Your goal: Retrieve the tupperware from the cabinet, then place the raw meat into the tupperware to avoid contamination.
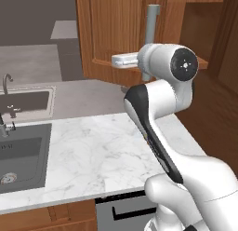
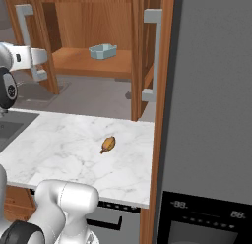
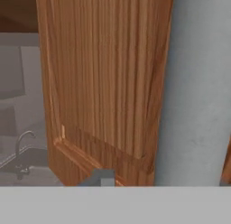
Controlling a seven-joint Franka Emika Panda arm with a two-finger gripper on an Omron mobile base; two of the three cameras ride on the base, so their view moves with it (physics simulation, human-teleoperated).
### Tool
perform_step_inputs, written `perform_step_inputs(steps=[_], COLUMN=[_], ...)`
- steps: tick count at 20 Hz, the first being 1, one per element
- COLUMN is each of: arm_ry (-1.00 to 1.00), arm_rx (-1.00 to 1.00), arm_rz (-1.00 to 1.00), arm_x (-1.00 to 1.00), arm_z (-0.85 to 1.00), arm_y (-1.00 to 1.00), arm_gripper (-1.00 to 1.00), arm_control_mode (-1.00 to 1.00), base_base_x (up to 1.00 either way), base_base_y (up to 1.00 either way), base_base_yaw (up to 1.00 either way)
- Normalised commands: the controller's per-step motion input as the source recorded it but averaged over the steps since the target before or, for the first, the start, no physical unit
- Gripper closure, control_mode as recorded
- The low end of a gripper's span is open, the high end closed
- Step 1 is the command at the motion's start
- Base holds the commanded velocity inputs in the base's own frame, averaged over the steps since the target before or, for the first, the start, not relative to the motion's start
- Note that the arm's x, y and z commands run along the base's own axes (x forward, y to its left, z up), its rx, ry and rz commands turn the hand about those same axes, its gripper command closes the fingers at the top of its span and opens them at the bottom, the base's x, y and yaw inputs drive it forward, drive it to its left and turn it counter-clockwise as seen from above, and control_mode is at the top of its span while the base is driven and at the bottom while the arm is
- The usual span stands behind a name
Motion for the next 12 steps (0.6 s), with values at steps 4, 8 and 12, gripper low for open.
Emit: perform_step_inputs(steps=[4, 8, 12], arm_ry=[0.00, 0.00, -0.01], arm_rx=[-0.07, -0.02, -0.01], arm_rz=[0.00, 0.00, 0.00], arm_x=[-0.08, -0.04, -0.12], arm_z=[0.00, 0.00, 0.00], arm_y=[0.32, 0.12, 0.04], arm_gripper=[-1.00, -1.00, -1.00], arm_control_mode=[-1.00, -1.00, -1.00], base_base_x=[0.00, 0.00, 0.00], base_base_y=[0.00, 0.00, 0.00], base_base_yaw=[0.00, 0.00, 0.00])
